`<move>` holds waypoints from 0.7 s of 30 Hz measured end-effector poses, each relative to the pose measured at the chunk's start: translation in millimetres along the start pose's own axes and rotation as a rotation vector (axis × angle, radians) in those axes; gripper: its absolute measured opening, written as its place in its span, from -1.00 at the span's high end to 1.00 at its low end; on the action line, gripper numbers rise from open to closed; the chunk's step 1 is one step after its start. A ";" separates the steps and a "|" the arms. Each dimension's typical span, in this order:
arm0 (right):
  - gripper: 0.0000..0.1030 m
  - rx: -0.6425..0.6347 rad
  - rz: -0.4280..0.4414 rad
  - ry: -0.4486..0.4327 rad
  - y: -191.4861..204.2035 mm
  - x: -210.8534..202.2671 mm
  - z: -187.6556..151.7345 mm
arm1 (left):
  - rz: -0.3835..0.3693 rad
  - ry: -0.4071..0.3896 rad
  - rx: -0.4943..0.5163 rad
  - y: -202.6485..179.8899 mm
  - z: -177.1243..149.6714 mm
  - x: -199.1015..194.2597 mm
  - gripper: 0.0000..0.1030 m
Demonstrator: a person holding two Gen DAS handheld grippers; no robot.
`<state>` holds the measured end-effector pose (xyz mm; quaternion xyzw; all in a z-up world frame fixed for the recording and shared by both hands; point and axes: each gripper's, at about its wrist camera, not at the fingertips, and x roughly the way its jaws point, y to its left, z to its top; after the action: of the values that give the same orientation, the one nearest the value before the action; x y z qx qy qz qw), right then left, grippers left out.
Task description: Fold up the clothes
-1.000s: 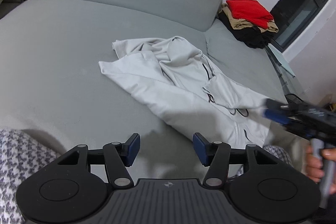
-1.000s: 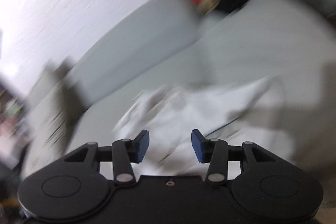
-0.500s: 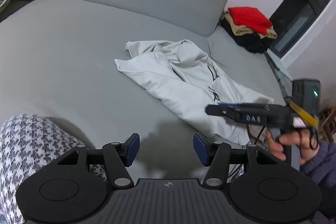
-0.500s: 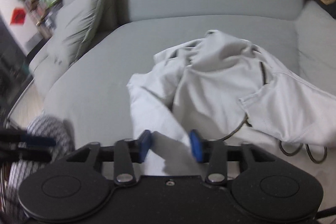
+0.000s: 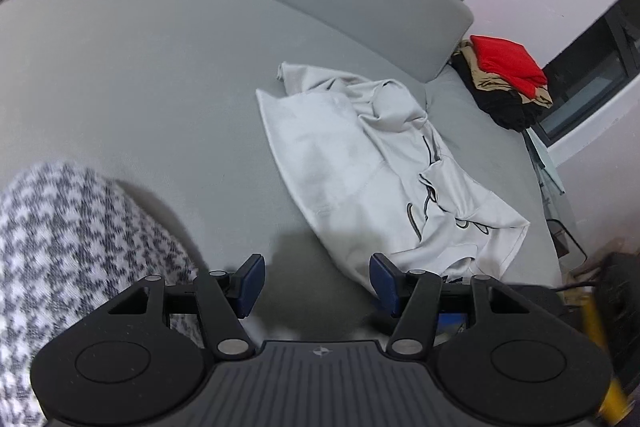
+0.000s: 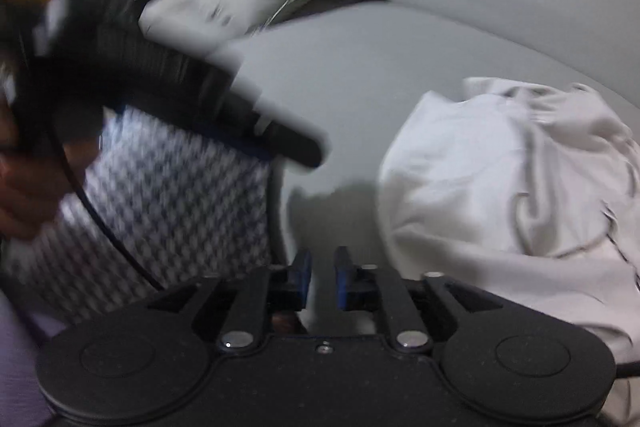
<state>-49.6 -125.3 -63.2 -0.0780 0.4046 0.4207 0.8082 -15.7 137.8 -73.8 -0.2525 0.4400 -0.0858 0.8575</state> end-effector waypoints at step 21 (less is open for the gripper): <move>0.25 0.920 -0.163 -0.475 -160.8 -124.3 -72.5 | -0.110 0.167 -0.197 25.5 41.0 95.5 0.27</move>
<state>-12.3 -337.7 -56.1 0.3513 0.3455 0.1414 0.8586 72.2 139.0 -134.8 -0.3512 0.5015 -0.1100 0.7830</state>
